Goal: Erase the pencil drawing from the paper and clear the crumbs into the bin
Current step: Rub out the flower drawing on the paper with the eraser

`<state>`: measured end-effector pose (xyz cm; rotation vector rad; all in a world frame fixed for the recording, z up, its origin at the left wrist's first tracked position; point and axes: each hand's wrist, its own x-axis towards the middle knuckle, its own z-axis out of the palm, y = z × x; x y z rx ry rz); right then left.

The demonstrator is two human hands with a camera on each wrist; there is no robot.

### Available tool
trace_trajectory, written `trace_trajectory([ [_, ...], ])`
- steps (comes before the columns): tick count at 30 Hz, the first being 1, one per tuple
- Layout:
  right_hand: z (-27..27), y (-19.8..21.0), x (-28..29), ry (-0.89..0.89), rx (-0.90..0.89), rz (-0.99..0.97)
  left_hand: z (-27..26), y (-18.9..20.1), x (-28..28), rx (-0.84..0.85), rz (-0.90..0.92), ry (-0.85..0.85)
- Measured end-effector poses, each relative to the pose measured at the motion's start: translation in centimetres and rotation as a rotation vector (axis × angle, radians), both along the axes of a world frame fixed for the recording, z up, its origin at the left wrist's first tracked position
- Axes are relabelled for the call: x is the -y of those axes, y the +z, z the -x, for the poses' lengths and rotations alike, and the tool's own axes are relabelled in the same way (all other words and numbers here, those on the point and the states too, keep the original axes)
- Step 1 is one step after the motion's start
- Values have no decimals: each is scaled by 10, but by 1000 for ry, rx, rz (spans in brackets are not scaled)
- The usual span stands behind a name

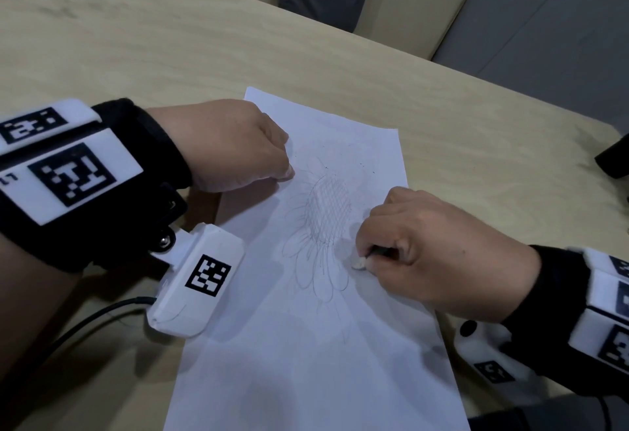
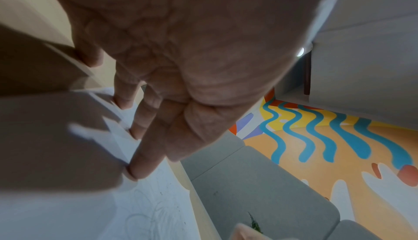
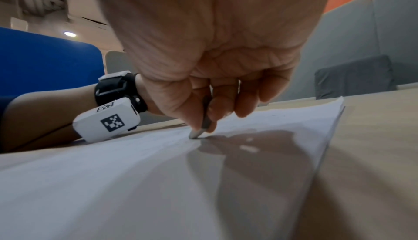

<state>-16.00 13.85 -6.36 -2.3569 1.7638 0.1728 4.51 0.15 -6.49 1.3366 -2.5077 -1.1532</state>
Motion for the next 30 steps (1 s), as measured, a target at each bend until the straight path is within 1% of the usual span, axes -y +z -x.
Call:
trace_trajectory([
  [3,3,2,10,-47,-10,19,1,0,0,-1,5,5],
  [8,0,2,9,-12,34,-20,1,-4,3,-15,1,9],
  [12,-2,1,22,-43,-20,59,2,-4,2,-8,15,9],
  [17,0,3,9,12,18,-44,2,-6,4,-10,19,6],
  [21,-2,-1,22,-21,-21,51,3,-5,3,-3,20,15],
  [23,0,-1,20,-5,-15,40,3,-5,3,-8,20,12],
  [26,-1,2,12,27,5,-26,2,-7,4,-9,16,10],
  [30,-4,-1,22,-14,-35,52,3,-7,4,-8,18,21],
])
